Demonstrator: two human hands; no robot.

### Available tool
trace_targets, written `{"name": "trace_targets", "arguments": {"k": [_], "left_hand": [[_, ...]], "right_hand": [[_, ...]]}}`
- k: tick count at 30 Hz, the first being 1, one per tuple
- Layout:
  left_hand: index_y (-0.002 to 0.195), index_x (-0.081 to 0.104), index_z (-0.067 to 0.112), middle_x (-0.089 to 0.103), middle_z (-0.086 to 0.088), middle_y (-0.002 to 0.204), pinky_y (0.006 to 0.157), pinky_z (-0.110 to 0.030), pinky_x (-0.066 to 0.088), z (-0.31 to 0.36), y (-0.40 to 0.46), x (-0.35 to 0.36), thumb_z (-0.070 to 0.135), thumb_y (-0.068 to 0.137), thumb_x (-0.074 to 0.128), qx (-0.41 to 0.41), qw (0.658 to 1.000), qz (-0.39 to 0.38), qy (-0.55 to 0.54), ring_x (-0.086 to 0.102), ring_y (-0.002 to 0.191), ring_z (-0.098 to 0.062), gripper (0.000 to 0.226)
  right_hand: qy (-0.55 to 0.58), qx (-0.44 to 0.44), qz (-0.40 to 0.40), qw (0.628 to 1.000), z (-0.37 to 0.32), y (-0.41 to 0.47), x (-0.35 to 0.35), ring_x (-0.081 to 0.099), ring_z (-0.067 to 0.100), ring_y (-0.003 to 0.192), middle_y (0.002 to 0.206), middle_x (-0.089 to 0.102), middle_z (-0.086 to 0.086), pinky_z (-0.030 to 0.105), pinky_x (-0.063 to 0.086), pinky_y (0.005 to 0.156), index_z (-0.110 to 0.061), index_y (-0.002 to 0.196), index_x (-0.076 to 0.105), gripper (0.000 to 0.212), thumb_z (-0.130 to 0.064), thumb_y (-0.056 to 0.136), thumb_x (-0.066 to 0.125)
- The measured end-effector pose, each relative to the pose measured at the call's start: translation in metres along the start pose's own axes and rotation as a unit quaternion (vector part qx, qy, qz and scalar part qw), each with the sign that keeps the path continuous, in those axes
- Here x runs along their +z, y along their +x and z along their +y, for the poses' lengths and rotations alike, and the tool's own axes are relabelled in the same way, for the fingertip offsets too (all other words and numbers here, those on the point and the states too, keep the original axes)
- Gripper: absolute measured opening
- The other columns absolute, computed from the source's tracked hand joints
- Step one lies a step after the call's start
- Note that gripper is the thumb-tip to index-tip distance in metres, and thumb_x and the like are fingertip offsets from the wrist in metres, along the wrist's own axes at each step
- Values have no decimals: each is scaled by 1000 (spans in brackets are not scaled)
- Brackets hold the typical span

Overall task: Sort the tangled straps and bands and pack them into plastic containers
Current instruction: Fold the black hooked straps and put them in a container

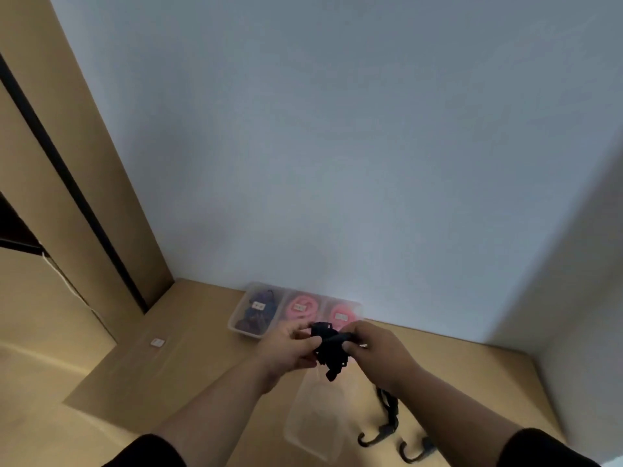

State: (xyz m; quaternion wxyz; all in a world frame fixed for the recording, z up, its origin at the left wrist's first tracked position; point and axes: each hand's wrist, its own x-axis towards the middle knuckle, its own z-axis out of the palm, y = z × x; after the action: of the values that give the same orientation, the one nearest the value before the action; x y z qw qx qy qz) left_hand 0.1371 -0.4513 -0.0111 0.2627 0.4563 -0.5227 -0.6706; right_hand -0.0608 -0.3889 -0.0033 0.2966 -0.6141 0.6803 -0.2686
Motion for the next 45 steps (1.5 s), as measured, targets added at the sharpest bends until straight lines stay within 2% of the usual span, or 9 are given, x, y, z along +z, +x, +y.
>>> {"name": "trace_targets", "arguments": {"k": [5, 9, 14, 21, 27, 30, 35, 40, 45], "left_hand": [[118, 66, 13, 70, -13, 108, 87, -39, 60, -40, 16, -6, -1, 91, 64, -35, 997, 14, 73, 70, 98, -26, 30], [100, 72, 16, 73, -13, 99, 85, -40, 57, -58, 31, -7, -5, 86, 62, -26, 984, 21, 174, 66, 83, -19, 27], [107, 74, 14, 68, 3, 94, 86, -29, 54, -72, 48, -10, 6, 85, 66, -12, 946, -14, 324, 65, 93, -15, 25], [95, 73, 11, 66, 1, 92, 76, -29, 46, -87, 74, -20, 13, 86, 57, 30, 873, -99, 477, 58, 89, -18, 19], [108, 69, 5, 65, -8, 105, 87, -34, 47, -92, 83, -27, 9, 90, 54, 64, 863, -121, 487, 58, 100, -23, 25], [107, 70, 4, 64, -10, 104, 86, -36, 47, -96, 85, -30, 6, 90, 53, 78, 867, -119, 478, 58, 98, -24, 25], [100, 70, 1, 65, -12, 98, 85, -40, 46, -93, 84, -27, 5, 89, 52, 114, 864, -110, 478, 58, 94, -25, 21], [91, 67, 5, 63, -3, 87, 75, -29, 42, -85, 85, -14, 8, 88, 54, 157, 867, -96, 463, 55, 86, -20, 14], [110, 71, 15, 67, 0, 105, 87, -24, 41, -80, 83, 9, 14, 91, 57, 182, 855, -92, 477, 58, 103, -19, 24]], "right_hand": [[-56, 51, -23, 997, 23, 4, 39, 61, 9, 88, 96, 68, -10, 22, 47, 73, -27, 111, 68, 18, -30, 95, 60], [-37, 109, -17, 993, 41, 5, 67, 62, 10, 89, 98, 69, -7, 28, 51, 77, -26, 108, 67, 17, -33, 94, 62], [-56, 164, -21, 985, 59, 7, 89, 61, 15, 93, 103, 67, -2, 34, 52, 81, -26, 109, 67, 19, -34, 93, 62], [-97, 215, -33, 971, 72, 11, 112, 58, 17, 88, 102, 63, -2, 36, 51, 77, -34, 109, 65, 18, -39, 93, 58], [-152, 224, -40, 962, 72, 20, 124, 56, 20, 97, 108, 63, -4, 33, 45, 75, -42, 120, 60, 27, -42, 94, 52], [-210, 189, -41, 958, 70, 20, 125, 52, 19, 109, 119, 66, -16, 34, 44, 84, -42, 128, 59, 33, -37, 98, 48], [-186, 192, -16, 963, 65, 17, 120, 45, 17, 128, 141, 55, -15, 37, 35, 107, -35, 144, 48, 46, -42, 98, 53], [-138, 177, 42, 974, 71, 8, 104, 49, 15, 127, 132, 59, -11, 33, 38, 106, -31, 135, 57, 39, -40, 97, 57], [-157, 198, 69, 965, 98, -16, 73, 55, 16, 116, 113, 64, -14, 31, 45, 91, -36, 116, 63, 25, -26, 96, 53]]}}
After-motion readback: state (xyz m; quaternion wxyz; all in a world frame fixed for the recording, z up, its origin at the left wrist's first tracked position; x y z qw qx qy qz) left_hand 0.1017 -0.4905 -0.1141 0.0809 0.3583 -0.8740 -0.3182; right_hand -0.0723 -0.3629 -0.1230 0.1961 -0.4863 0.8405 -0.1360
